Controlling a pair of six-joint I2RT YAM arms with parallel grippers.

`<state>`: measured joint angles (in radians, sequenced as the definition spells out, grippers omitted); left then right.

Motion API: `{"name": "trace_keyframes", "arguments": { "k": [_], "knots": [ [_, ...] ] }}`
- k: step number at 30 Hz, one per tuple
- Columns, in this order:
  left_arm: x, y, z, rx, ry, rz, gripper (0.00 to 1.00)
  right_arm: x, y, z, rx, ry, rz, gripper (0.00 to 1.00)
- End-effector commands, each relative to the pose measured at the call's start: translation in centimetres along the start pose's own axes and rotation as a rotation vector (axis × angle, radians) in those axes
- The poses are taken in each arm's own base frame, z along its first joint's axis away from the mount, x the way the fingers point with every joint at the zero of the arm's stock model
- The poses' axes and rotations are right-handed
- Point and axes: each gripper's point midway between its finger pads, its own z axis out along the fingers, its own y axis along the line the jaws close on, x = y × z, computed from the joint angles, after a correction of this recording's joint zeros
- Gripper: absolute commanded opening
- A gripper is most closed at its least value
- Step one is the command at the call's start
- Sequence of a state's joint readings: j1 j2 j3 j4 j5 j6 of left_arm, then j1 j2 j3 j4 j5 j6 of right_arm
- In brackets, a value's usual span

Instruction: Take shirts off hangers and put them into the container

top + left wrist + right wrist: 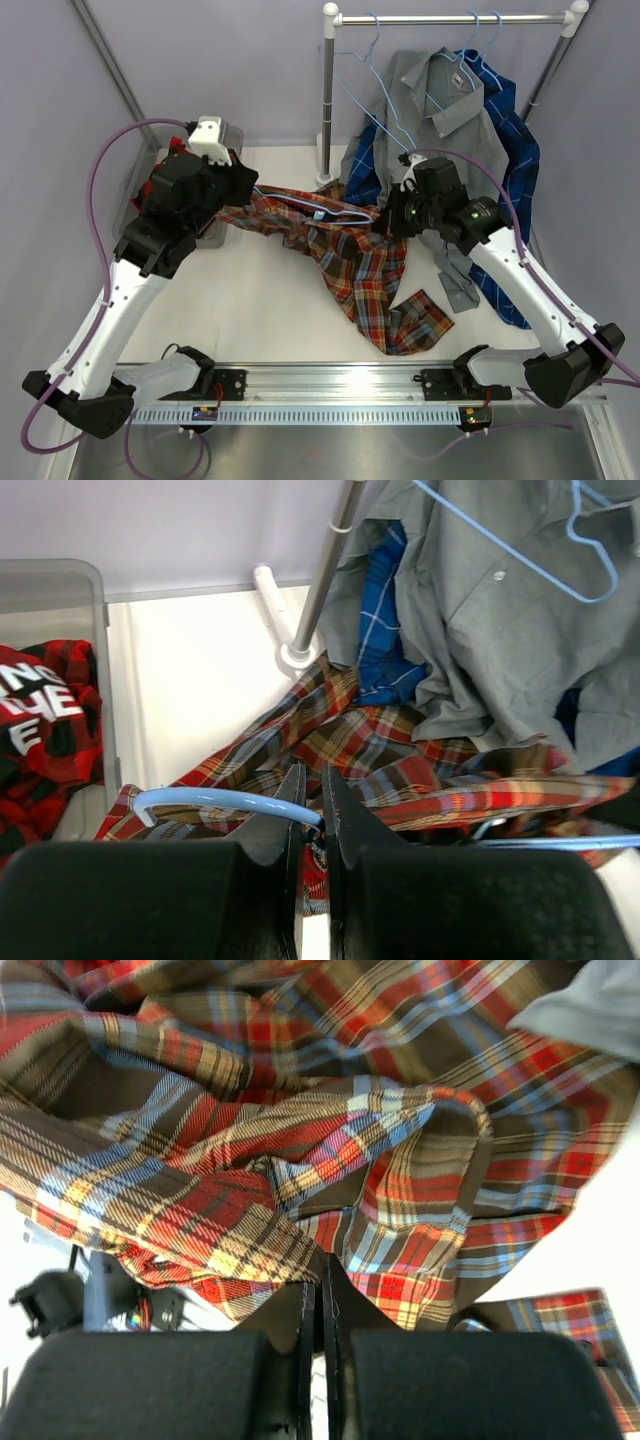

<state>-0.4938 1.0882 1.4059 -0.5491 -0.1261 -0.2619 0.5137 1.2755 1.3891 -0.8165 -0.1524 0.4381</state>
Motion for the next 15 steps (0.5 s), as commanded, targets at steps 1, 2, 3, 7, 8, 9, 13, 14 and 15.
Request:
{"name": "trace_keyframes", "arguments": {
  "k": [1,2,3,7,8,9,13,14,15],
  "knots": [
    [-5.9,-2.2,-2.4,0.113,-0.156,-0.098,0.00,1.9,-0.7,0.5,-0.048,0.049,-0.034,0.00],
    [-6.2,-3.0,-2.3,0.148,-0.160,-0.127,0.00,2.4,-0.3,0.7,-0.067,0.056,-0.041,0.00],
    [-6.2,-4.1,-2.2,0.198,-0.152,-0.153,0.00,3.0,0.8,1.0,-0.094,0.063,-0.067,0.00],
    [-6.1,-8.4,-2.0,0.342,-0.136,-0.216,0.00,5.6,2.2,2.5,-0.105,0.127,-0.117,0.00],
    [-6.0,-8.9,-2.0,0.353,-0.134,-0.212,0.00,6.0,2.5,2.8,-0.110,0.139,-0.118,0.00],
    [-5.8,-9.3,-1.9,0.359,-0.130,-0.210,0.00,6.2,2.8,2.8,-0.120,0.141,-0.120,0.02],
    [-5.0,-8.6,-1.1,0.310,-0.126,-0.172,0.00,5.7,2.2,1.9,-0.092,0.106,-0.150,0.31],
    [-4.3,-8.1,-1.0,0.294,-0.120,-0.153,0.00,5.2,2.1,1.0,-0.080,0.079,-0.172,0.44],
    [-4.1,-7.3,-0.8,0.251,-0.127,-0.138,0.00,5.1,1.0,0.5,-0.024,0.076,-0.191,0.50]
  ]
}}
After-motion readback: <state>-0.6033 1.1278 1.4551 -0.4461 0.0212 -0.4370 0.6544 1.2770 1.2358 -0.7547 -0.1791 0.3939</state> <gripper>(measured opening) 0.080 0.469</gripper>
